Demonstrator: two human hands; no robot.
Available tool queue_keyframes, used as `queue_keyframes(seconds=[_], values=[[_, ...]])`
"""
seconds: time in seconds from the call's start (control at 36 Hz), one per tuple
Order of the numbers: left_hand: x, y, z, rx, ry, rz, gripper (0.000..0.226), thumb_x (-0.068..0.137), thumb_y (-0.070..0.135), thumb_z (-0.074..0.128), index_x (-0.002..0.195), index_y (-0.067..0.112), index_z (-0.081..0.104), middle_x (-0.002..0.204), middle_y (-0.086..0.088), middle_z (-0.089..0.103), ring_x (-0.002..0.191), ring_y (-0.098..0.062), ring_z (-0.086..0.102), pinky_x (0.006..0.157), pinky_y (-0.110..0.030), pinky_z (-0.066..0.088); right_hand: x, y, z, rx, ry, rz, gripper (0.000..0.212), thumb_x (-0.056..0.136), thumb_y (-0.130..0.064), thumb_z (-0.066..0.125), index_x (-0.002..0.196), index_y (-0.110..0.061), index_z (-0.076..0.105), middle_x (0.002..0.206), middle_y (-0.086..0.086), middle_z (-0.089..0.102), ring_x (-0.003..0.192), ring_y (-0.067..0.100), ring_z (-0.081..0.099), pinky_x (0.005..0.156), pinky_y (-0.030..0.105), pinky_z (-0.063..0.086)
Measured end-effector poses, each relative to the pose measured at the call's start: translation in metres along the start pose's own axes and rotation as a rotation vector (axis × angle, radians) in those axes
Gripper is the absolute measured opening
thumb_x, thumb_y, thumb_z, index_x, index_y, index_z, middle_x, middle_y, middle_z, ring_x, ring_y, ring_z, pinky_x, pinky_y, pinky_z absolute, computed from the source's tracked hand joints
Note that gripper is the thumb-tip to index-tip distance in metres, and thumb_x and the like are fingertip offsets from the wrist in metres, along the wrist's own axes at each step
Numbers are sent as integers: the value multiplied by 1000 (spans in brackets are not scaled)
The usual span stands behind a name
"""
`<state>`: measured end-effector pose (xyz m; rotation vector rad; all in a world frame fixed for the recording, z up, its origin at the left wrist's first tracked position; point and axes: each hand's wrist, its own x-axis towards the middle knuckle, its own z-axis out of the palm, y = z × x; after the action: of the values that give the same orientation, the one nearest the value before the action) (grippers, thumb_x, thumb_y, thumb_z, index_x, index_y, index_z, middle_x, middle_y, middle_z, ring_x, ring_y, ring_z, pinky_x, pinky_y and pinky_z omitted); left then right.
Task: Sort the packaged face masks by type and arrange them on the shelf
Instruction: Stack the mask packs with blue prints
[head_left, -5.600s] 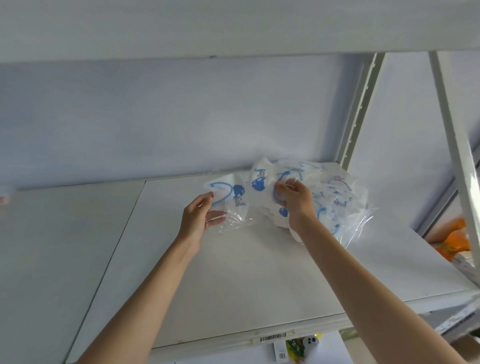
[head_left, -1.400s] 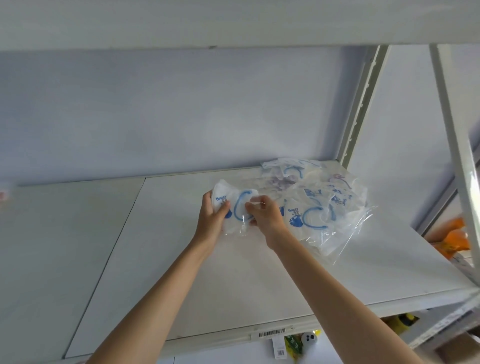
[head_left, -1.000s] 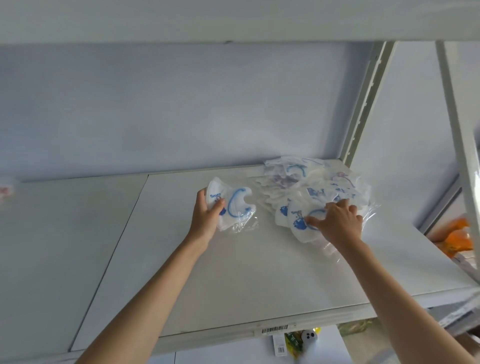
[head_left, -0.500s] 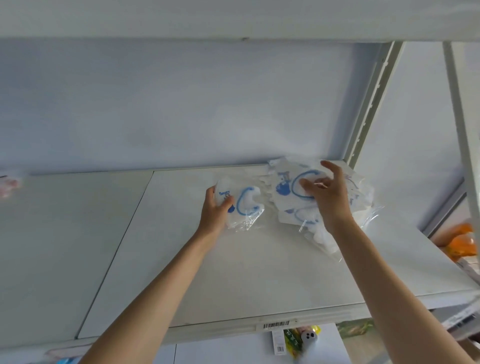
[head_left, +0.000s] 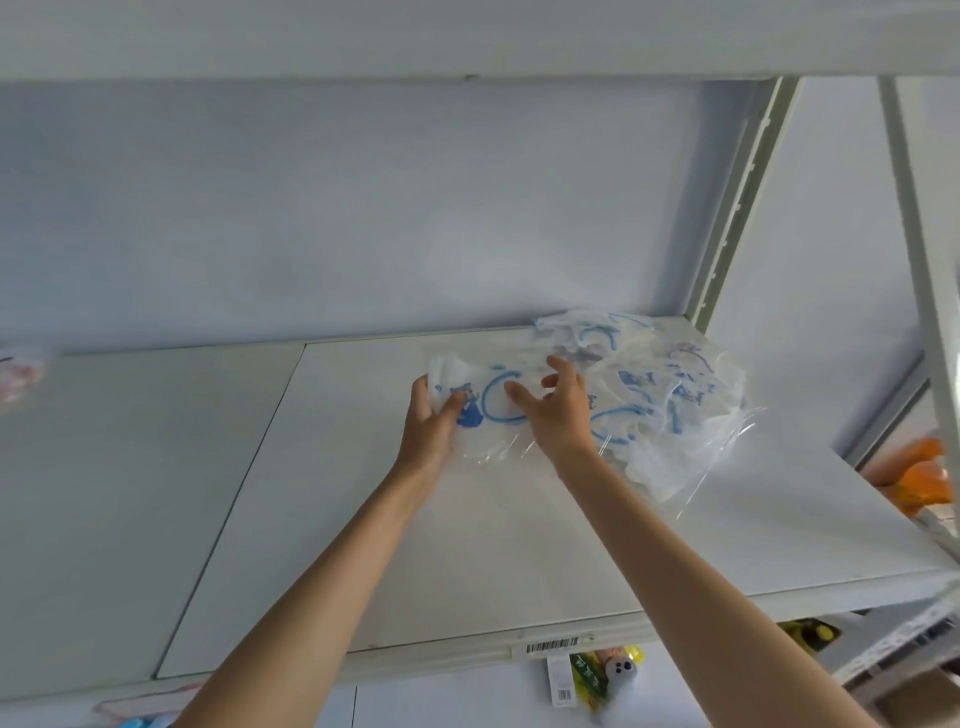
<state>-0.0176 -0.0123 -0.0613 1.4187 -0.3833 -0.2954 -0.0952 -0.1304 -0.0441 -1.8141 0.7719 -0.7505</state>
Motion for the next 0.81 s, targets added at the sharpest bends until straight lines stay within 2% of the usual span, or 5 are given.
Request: queue_keyframes(seconds=[0.19,0.31,0.44,0.56,0.81], values=[[-3,0,8,-109,-48,-78,13,96,19,57,104,25,50,101,-5,62,85,-19,62,78,-41,52,-12,0,14,91,-174,100,54,100,-21,40,150,-19,21,143,11,43,129,26,44,107,37,36],[-1,-2,4,-21,-56,14,15,95,12,57,107,19,50,94,-3,58,76,-12,59,74,-33,50,-8,3,0,157,-189,109,52,100,-26,43,149,-18,26,130,5,51,119,22,51,99,31,39],[5,-3,-4,54,-39,91,20,96,10,56,114,13,47,88,4,56,63,5,57,62,-10,47,17,29,-51,-534,148,-43,57,93,-41,52,141,-15,39,131,11,49,124,30,42,104,43,35],[6,-3,-6,75,-38,98,21,96,10,57,114,14,47,90,5,57,73,-3,57,66,-11,48,26,44,-81,-1006,20,60,71,82,-62,56,128,-8,52,132,13,42,122,34,36,99,42,31],[7,-2,-4,75,-32,80,22,95,10,57,114,15,48,92,4,57,77,-7,57,67,-12,48,33,48,-90,-876,40,21,60,73,-49,75,121,-19,57,131,9,47,123,31,37,101,39,28]])
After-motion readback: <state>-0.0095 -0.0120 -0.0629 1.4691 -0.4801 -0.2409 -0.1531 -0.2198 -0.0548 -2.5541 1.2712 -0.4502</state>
